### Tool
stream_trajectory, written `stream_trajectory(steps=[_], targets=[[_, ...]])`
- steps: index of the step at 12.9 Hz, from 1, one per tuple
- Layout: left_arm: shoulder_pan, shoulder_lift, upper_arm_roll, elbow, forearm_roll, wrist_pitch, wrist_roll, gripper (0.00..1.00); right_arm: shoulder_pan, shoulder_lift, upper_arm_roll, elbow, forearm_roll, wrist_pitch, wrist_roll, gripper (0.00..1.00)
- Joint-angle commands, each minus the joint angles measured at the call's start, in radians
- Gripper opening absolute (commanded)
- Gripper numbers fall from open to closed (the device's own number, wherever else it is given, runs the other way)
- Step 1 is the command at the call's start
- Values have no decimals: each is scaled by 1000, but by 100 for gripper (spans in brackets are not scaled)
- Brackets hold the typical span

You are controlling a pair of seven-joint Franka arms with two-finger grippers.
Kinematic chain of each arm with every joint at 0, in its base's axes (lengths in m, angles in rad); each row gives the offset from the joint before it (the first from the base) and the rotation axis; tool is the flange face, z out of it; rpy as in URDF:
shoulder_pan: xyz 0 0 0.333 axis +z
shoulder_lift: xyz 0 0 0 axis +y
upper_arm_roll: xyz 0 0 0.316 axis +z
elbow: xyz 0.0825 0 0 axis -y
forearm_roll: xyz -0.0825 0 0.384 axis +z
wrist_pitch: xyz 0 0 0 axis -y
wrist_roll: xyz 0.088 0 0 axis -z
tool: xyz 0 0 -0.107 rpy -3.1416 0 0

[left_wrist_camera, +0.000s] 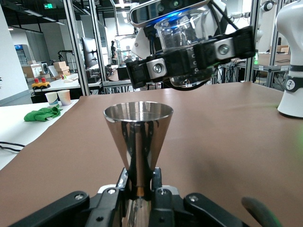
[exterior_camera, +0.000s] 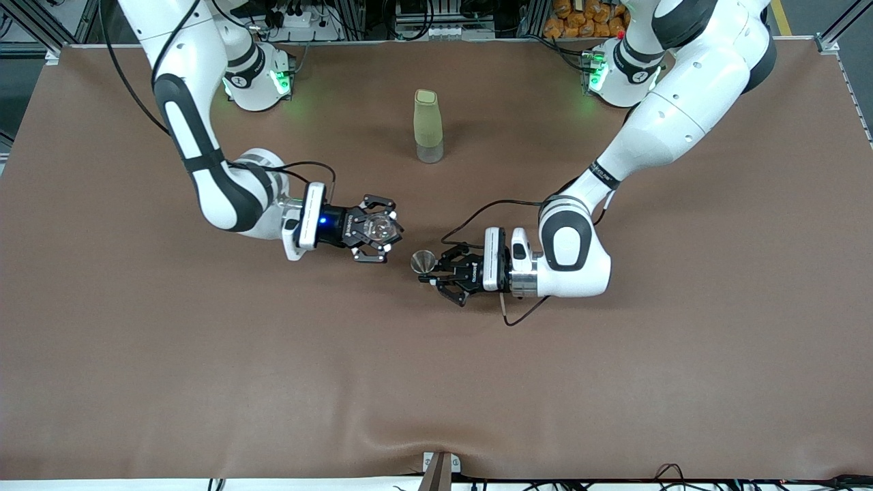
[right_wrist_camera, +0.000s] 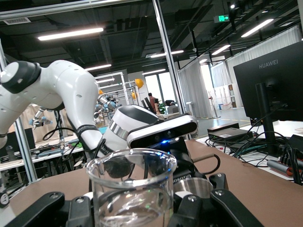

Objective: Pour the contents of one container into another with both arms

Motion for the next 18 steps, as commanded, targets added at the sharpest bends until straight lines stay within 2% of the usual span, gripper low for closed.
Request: stream_trajectory(steps=[1,5,9,13,18], targets=[[-11,3,3,2,-37,18,18,0,8,-1,27,11,61,40,-31,0],[-17,4,3,-4,-56,18,18,0,8,2,41,15,61,42,-60,0],[-35,11,5,-4,-95,21,18,0,8,1,94,20,90,88,-98,0],[-37,11,6,-7,-109,30,23,0,60,-7,97,25,175,146,-116,0],[-23,12,15,-27,-109,29,66,0,57,-11,97,26,176,164,-104,0]])
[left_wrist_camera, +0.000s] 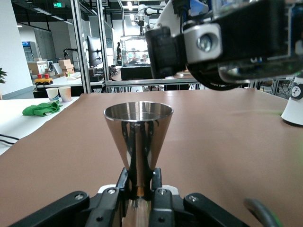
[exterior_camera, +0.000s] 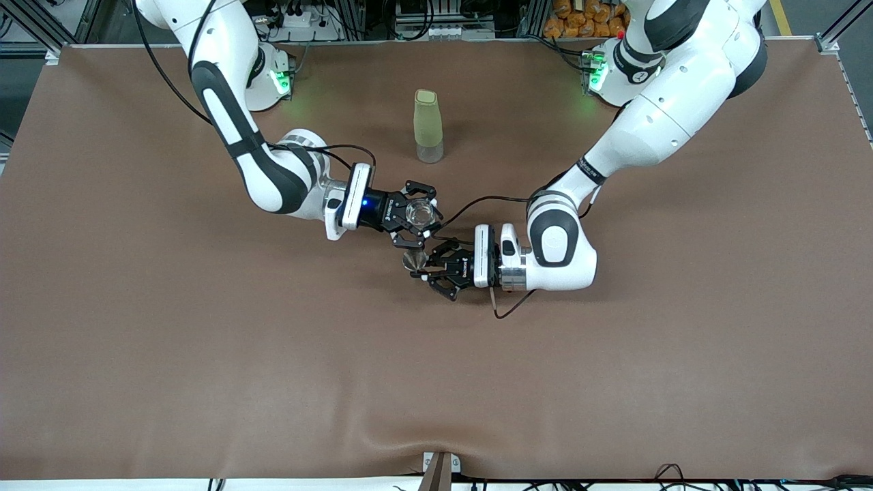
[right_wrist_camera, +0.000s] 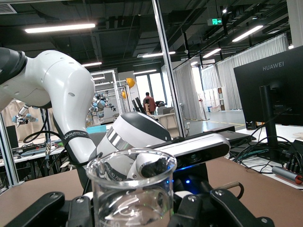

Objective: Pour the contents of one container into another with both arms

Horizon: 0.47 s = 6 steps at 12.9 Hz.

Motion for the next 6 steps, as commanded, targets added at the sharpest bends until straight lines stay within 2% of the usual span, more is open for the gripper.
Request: stream_trajectory(steps=[1,6], targets=[[10,-5,0,-13,-33,12,38,0,3,-14,0,1,30,39,3,0],[12,-6,0,-23,-34,10,37,0,1,-24,0,4,30,74,121,0]])
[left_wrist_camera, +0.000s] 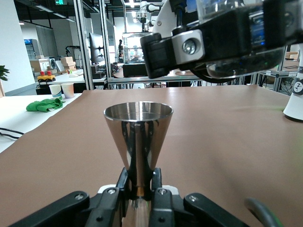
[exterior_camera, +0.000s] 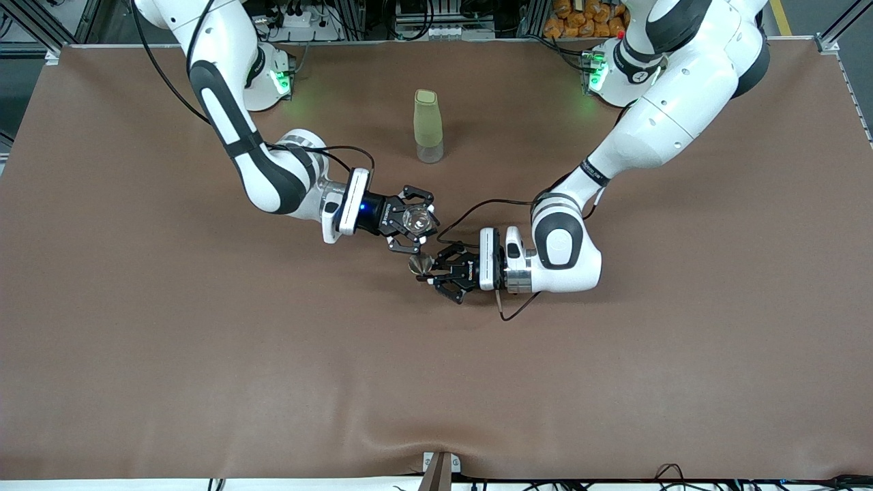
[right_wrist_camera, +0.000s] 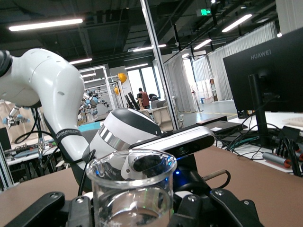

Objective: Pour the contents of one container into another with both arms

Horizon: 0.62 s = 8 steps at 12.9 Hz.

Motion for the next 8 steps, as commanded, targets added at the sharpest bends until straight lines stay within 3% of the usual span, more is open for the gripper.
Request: stream_trajectory(steps=[1,8], targets=[[5,-7,-7,-20,-34,10,32,0,3,-20,2,0,25,23,62,0],[5,-7,-7,-21,-36,10,32,0,6,-20,10,-2,25,30,239,0]])
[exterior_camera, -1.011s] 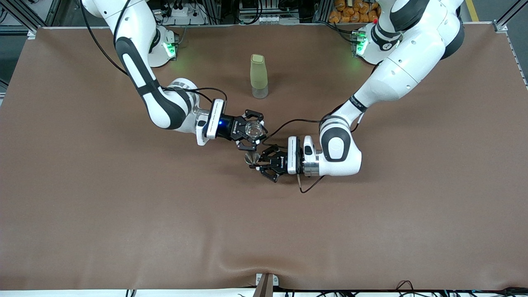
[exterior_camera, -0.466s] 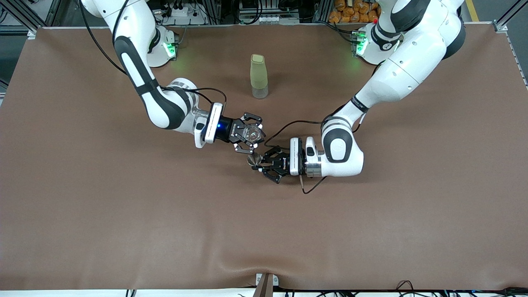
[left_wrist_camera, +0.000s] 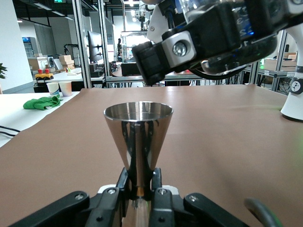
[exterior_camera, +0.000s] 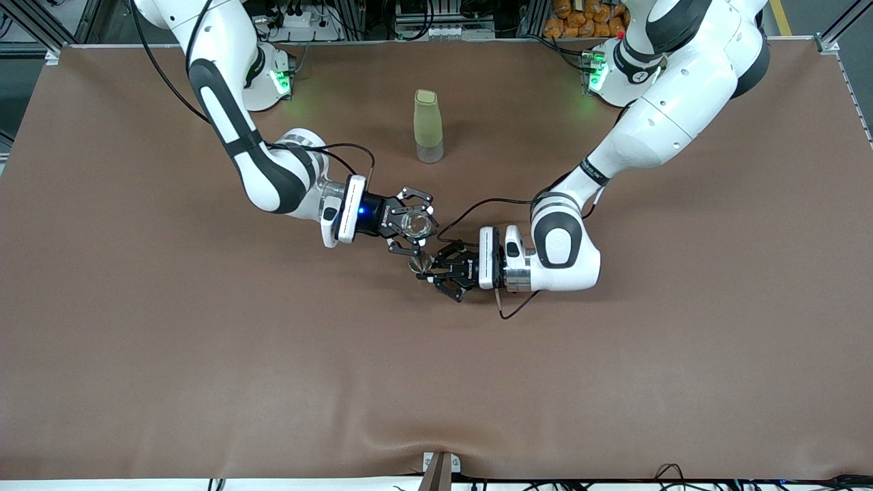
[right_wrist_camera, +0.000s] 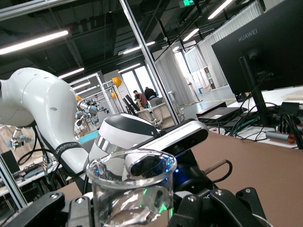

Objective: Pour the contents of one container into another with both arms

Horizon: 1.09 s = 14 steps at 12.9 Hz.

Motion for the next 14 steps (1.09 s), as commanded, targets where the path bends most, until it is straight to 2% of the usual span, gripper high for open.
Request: stream_trajectory(steps=[1,8,14], targets=[[5,-7,-7,-11,-36,10,32,0,6,-20,9,-4,25,15,90,0],[7,-8,-7,-16,-36,8,34,0,17,-35,38,4,46,52,239,0],[30,-17,-9,-67,-36,-7,47,0,15,-37,49,11,46,61,311,0]])
